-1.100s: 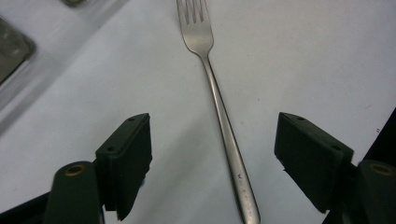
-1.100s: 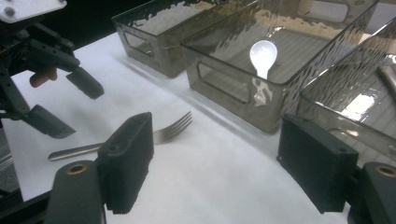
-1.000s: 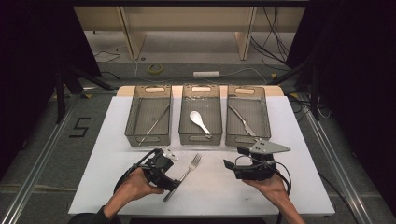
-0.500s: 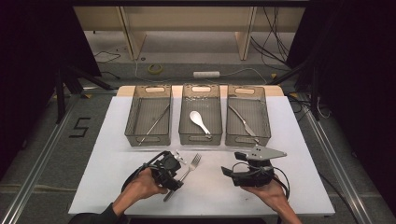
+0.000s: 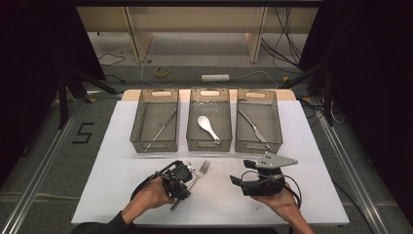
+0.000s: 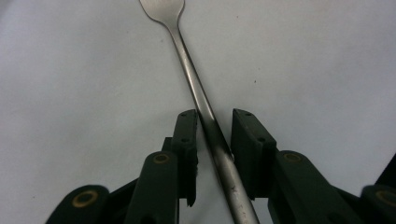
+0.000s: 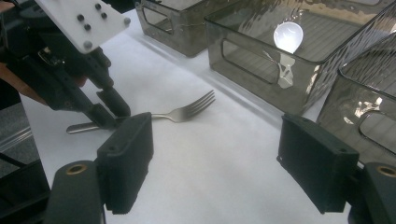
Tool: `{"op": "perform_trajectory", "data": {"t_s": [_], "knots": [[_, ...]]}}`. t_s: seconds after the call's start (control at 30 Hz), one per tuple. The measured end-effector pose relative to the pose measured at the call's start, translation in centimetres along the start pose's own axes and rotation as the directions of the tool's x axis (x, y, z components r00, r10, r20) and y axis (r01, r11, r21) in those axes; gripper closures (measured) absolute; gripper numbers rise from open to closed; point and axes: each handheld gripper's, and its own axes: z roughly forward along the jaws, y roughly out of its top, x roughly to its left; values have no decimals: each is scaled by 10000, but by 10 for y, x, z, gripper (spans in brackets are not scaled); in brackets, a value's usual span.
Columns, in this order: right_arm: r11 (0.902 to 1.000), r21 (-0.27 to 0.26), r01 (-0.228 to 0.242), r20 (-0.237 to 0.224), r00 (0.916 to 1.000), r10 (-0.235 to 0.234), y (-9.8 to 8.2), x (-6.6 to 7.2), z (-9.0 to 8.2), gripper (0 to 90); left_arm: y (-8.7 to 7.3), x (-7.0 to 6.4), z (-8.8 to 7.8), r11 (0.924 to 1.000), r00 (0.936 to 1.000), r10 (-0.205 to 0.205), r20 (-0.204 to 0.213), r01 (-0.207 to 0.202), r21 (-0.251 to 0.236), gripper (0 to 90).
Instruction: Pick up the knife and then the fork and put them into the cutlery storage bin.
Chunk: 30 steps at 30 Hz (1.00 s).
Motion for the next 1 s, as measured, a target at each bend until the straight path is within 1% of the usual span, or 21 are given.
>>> {"op": "perform_trajectory", "data": {"t_s": [0.17,0.23,0.33,0.47,0.5,0.67,0.77,1.0], "knots": [[10000,5,31,-5,10000,-31,0,0,0,277,0,-1,1,10000,10000,-4,-75,3,-42,720],[10000,-3,40,10,10000,-40,0,1,0,278,0,0,0,10000,10000,75,-65,-75,-11,723],[10000,-8,53,36,10000,-53,0,1,0,281,-1,0,0,10000,10000,44,-48,-44,-71,727],[10000,-8,82,24,10000,-82,1,1,0,282,-2,-1,0,9999,9999,136,-93,-137,-95,731],[10000,-2,86,19,10000,-86,1,1,0,283,-2,-1,1,9999,9999,48,-90,-50,-160,734],[10000,-1,93,14,10000,-93,1,1,1,284,-2,-1,1,9997,9999,101,-104,-103,-215,772],[9999,-1,128,-2,9999,-128,1,2,1,284,-2,-1,1,9994,9996,258,-110,-260,-236,810],[9999,14,155,-7,9999,-155,1,2,1,286,-3,0,0,9985,9989,466,-53,-468,-272,817]]}}
